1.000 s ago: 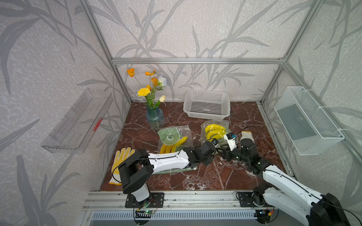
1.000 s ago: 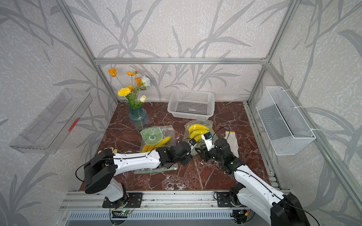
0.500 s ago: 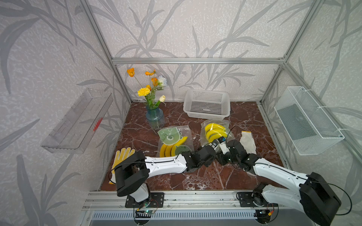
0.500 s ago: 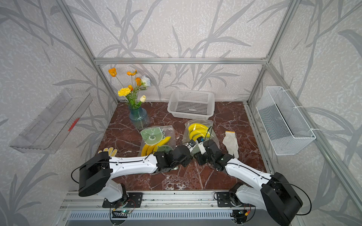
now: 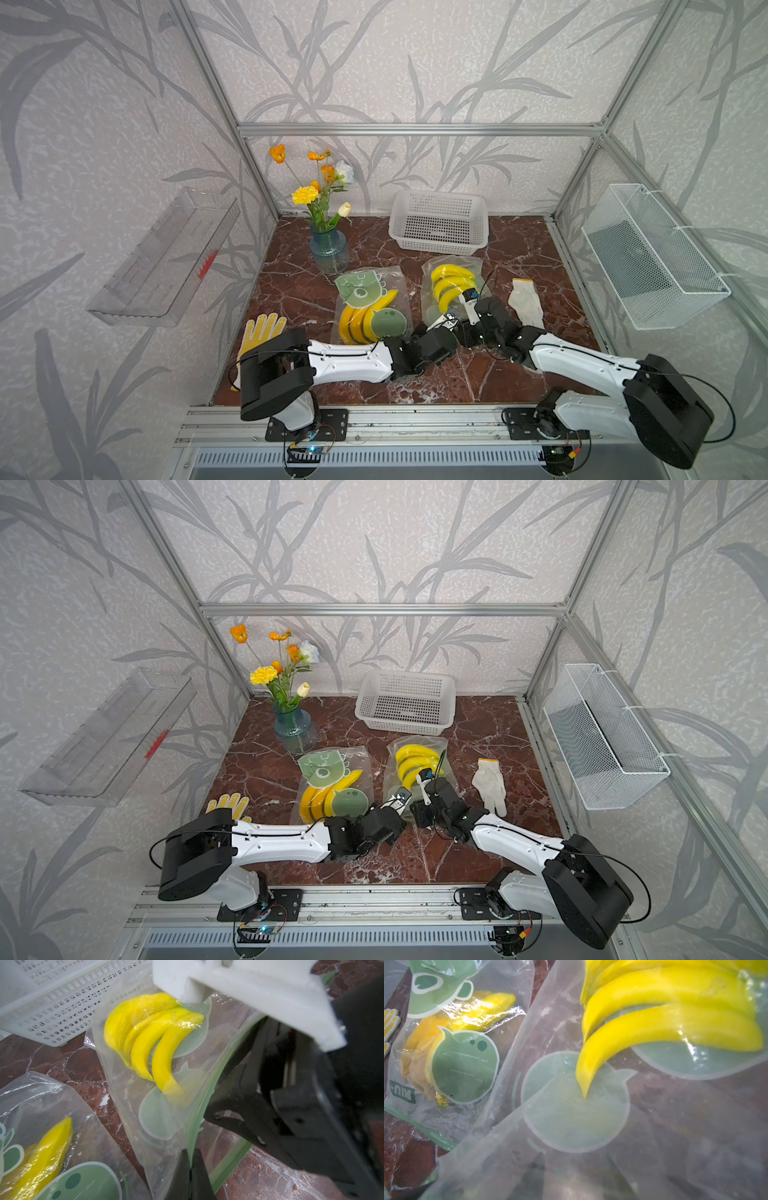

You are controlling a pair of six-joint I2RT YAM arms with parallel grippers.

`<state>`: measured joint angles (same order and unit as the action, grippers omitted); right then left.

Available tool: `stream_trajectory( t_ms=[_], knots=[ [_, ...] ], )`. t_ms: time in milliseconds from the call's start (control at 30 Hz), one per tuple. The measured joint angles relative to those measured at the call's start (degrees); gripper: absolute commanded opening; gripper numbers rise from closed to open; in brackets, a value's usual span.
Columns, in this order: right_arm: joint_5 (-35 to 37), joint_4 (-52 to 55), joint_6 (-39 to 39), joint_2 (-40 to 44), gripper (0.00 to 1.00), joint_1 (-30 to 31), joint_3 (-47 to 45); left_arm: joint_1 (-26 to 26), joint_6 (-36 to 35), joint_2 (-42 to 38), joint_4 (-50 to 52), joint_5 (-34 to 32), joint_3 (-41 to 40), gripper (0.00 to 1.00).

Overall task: Open the zip-top bag and take out the banana
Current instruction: Open the zipper of the food storage bag at the center of the board.

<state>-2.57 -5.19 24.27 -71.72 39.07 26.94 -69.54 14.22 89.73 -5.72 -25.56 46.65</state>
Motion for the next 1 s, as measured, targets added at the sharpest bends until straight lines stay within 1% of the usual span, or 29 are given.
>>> stream_trajectory(
  t_ms=[100,233,300,467,633,700,867,1000],
  knots=[
    [0.50,-4.13,1.11,-4.09,0.62,0.00,-0.02,0.02,0.74,0.74,-0.04,-0.52,0.02,0.00],
    [1.84,-8.17,2.69,-8.26,0.70,0.00,-0.04,0.02,1.31,1.86,0.02,-0.42,0.22,0.00],
    [2.56,-9.92,3.26,-9.57,0.72,0.00,-0.04,0.02,1.55,2.14,0.02,-0.22,0.44,0.00],
    [3.58,-14.49,4.20,-10.91,0.73,0.00,-0.13,0.35,2.62,2.29,-0.44,0.20,0.85,0.00],
    [3.54,-19.10,4.68,-10.95,0.73,0.00,-1.01,2.49,4.81,2.12,-1.14,2.12,0.55,0.00],
    [3.34,-19.93,4.59,-10.95,0.72,0.00,-1.22,3.48,5.73,1.42,-1.70,3.19,-0.44,0.00],
    [1.88,-20.09,3.28,-10.97,0.67,0.00,-1.18,5.84,8.04,0.11,-2.56,5.60,-2.34,0.00],
    [1.16,-19.85,2.89,-11.72,0.66,-0.02,-0.68,7.61,10.62,-0.79,-3.93,7.30,-3.30,0.00]
  ],
)
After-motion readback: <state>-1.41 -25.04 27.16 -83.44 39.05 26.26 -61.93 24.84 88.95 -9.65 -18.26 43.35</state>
